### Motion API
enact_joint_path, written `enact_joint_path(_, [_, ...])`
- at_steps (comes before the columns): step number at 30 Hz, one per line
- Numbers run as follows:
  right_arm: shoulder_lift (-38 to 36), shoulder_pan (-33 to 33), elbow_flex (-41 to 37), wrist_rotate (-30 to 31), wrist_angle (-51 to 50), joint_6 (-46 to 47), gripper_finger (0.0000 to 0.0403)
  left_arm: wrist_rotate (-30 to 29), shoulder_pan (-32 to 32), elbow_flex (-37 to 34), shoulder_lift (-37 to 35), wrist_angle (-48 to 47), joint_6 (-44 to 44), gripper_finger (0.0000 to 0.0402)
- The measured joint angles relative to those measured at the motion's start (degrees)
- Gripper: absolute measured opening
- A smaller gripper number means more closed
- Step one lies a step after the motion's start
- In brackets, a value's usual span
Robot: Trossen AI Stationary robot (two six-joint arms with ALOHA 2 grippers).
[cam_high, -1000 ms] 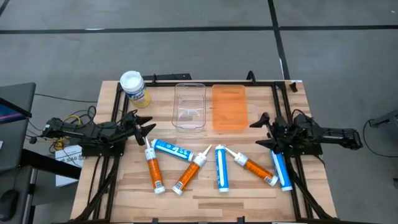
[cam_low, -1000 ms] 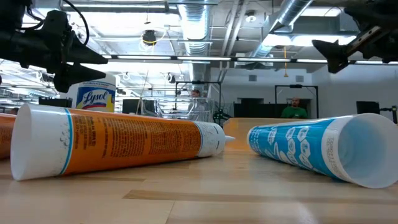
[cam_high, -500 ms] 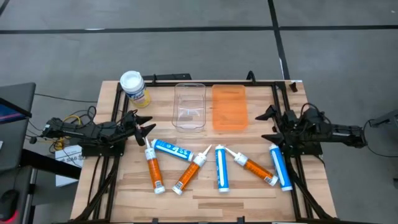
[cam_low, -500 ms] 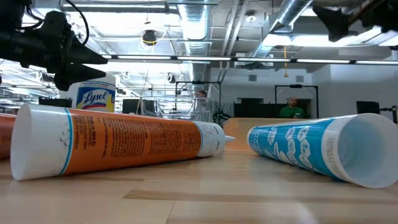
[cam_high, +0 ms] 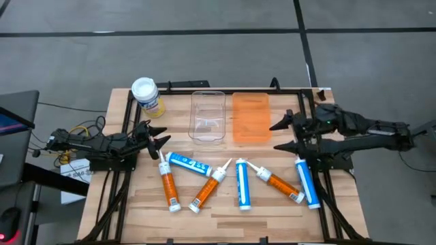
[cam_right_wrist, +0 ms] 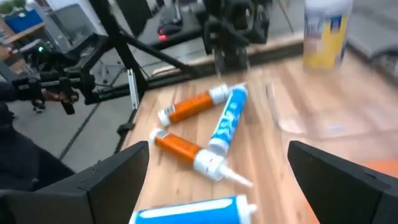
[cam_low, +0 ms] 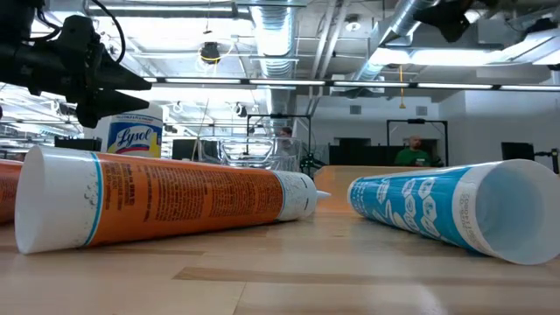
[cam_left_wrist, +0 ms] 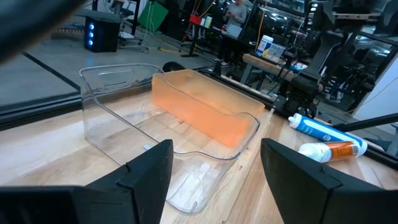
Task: Pick & place silicon tubes, Sealant and Lysol wipes
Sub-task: Put the right orange sealant into the orange bin
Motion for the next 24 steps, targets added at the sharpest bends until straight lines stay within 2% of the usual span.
enact_joint_path(5, [5.81, 0.00, 3.57, -0.04, -0.51, 10.11, 0.0377, 0.00, 0.02, 0.02, 0.00, 0.00, -0.04, 0.0236])
enact_joint_path(13, [11.92, 0.00, 3.95, -0.08, -0.10, 23.59, 0.0377, 0.01, 0.00, 0.06, 0.01, 0.00, -0.17, 0.0236])
enact_joint_path(24, [15.66, 0.00, 3.92, -0.15, -0.05, 24.82, 0.0377, 0.02, 0.02, 0.07, 0.02, 0.02, -0.42, 0.0236])
